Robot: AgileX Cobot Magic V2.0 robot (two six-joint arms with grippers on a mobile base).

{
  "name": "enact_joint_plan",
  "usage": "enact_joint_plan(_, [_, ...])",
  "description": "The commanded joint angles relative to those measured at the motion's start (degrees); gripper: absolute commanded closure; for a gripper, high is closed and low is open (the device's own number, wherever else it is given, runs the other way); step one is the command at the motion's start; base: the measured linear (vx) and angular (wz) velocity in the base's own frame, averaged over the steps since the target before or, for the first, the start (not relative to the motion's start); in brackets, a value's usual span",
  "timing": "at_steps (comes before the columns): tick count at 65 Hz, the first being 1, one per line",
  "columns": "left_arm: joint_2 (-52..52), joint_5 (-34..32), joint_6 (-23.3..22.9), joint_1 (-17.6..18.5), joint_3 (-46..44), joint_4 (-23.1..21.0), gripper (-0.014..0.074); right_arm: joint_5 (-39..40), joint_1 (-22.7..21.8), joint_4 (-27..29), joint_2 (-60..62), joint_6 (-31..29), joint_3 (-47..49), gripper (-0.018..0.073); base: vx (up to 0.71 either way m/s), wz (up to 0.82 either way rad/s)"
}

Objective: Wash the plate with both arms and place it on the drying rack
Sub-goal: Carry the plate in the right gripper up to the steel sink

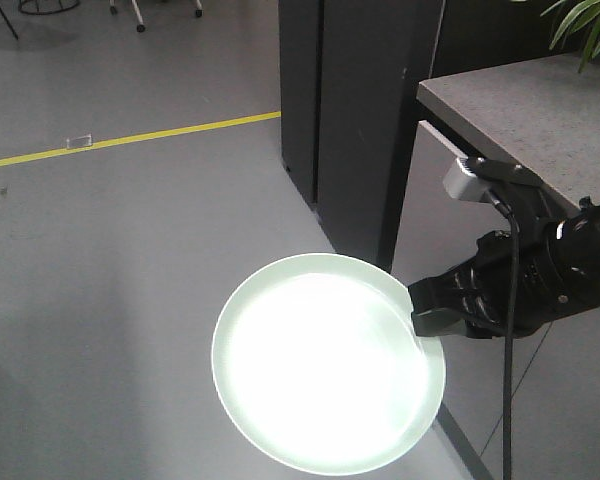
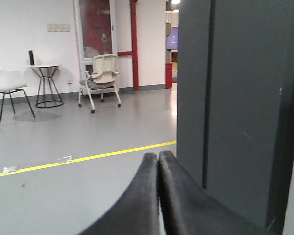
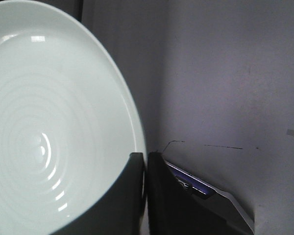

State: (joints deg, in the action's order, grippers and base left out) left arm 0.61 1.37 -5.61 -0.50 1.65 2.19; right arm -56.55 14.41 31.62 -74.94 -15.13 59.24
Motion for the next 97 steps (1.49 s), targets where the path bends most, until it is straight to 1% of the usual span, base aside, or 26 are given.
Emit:
enact_joint_plan(1, [0.88,-4.05,-0.41,0.27,-1.59,-0.11,0.0603,1.35,0.01,2.09,1.69,-0.59,1.54,0.0561,0.05,-0.20])
enact_joint_plan(97, [0.88,-4.05,-0.41,0.27,-1.59,-0.11,0.0603,1.26,0.01,2.10,1.69,-0.59,1.54,0.0561,0.07,-0.28])
